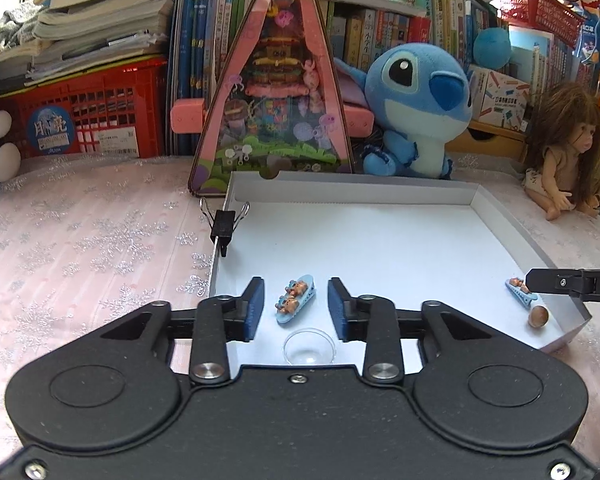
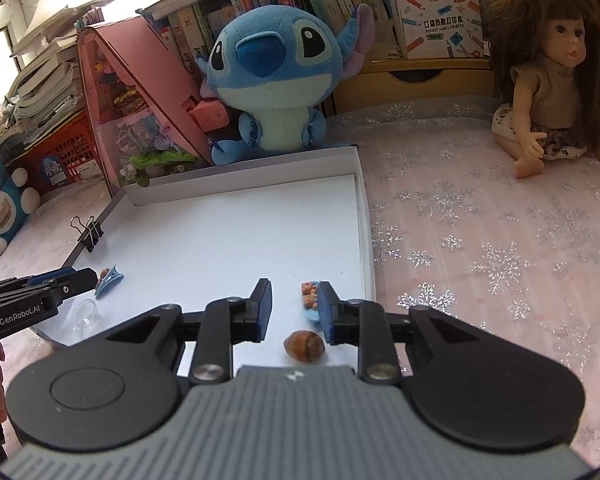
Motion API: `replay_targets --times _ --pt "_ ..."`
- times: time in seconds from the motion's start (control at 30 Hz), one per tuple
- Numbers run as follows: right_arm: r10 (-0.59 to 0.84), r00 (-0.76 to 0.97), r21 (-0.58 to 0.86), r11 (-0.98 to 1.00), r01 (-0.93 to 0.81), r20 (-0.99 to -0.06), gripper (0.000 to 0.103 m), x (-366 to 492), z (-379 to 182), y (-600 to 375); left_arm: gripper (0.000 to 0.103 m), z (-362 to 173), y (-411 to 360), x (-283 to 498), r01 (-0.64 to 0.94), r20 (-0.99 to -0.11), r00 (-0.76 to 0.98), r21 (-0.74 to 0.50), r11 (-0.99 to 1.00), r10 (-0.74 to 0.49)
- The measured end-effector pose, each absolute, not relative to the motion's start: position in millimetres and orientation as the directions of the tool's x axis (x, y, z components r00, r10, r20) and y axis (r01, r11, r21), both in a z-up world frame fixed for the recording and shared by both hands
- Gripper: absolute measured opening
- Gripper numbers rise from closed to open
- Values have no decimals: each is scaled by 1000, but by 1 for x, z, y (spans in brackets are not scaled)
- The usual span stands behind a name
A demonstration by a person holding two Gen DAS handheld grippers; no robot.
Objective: Organize rigid objects
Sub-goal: 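Open both grippers to release the figurines into the tray and withdraw, then move the left gripper to the red crayon while the right approaches another brown nut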
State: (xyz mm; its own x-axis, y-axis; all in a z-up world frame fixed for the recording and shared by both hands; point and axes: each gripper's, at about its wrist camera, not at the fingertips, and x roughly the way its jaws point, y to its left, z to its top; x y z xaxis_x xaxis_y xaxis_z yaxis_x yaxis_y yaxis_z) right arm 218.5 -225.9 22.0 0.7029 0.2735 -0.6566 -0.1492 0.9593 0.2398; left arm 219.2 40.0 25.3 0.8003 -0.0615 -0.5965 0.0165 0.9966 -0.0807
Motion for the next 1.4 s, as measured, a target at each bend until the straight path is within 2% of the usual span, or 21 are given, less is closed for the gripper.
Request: replay_targets --times 0.13,0.43,0.5,0.8,1.17,1.4 --pt "280 727 213 959 -186 -627 51 201 30 -225 51 36 39 200 32 -571 817 -84 996 -74" --pt "312 778 131 948 -289 -545 72 143 43 -221 62 43 30 138 100 -521 843 -90 991 -133" --pt "318 784 121 946 -301 -534 76 131 41 -221 62 42 27 124 113 -515 846 -84 990 -140" --pt "329 799 96 940 -326 -503 82 82 26 -222 63 30 26 67 138 -510 847 -57 989 -147" --pt "271 845 9 954 -301 -461 86 34 3 -233 63 7 28 28 148 -539 827 -61 987 -158" --pt "240 880 3 965 -262 -410 87 15 -4 -240 61 -3 24 22 142 -544 825 -66 988 -155"
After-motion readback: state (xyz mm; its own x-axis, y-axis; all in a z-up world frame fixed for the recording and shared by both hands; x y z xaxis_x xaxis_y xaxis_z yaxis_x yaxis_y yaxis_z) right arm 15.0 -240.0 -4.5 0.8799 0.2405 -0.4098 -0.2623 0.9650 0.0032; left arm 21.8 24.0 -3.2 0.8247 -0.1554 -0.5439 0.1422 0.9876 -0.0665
